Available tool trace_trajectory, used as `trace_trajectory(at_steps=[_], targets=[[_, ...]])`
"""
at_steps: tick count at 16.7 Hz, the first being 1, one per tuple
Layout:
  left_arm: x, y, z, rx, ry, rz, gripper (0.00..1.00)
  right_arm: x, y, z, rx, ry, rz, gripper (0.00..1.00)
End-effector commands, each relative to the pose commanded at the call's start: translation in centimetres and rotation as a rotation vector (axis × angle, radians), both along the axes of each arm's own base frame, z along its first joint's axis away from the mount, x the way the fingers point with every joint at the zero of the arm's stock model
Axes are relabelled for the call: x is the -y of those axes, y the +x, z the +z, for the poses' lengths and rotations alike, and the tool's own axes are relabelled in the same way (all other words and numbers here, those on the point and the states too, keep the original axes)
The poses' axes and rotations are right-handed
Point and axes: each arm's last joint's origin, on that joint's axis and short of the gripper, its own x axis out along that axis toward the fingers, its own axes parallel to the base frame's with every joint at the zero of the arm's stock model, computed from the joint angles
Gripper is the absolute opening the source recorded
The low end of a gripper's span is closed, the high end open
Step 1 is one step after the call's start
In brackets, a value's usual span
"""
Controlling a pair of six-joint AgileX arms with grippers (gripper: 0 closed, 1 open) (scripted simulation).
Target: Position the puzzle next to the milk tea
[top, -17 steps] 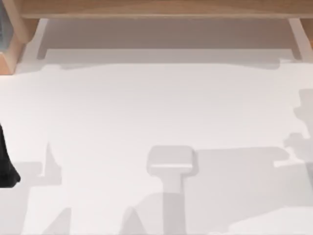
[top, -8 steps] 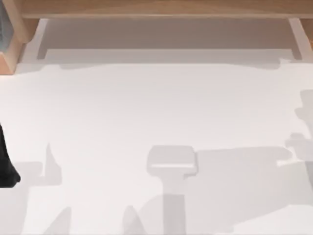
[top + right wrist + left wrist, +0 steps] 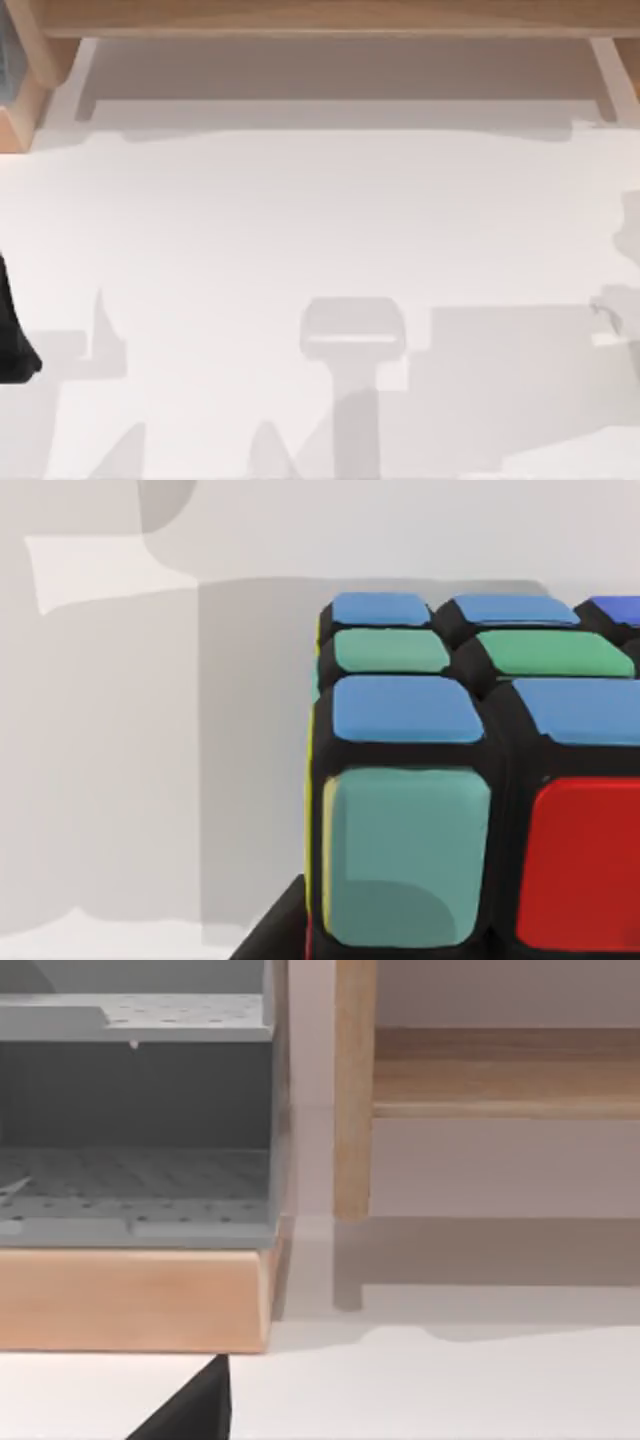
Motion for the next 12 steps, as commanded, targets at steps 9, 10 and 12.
trace_trajectory(at_steps=[9,10,12], targets=[[0.00,0.00,0.00,0.000,0.000,0.000,1.00,0.00,0.00,0.00,0.000,0.000,0.000,0.68],[0.00,0.00,0.00,0.000,0.000,0.000,1.00,0.00,0.00,0.00,0.000,0.000,0.000,0.75],[0.00,0.00,0.00,0.000,0.000,0.000,1.00,0.00,0.00,0.00,0.000,0.000,0.000,0.90]])
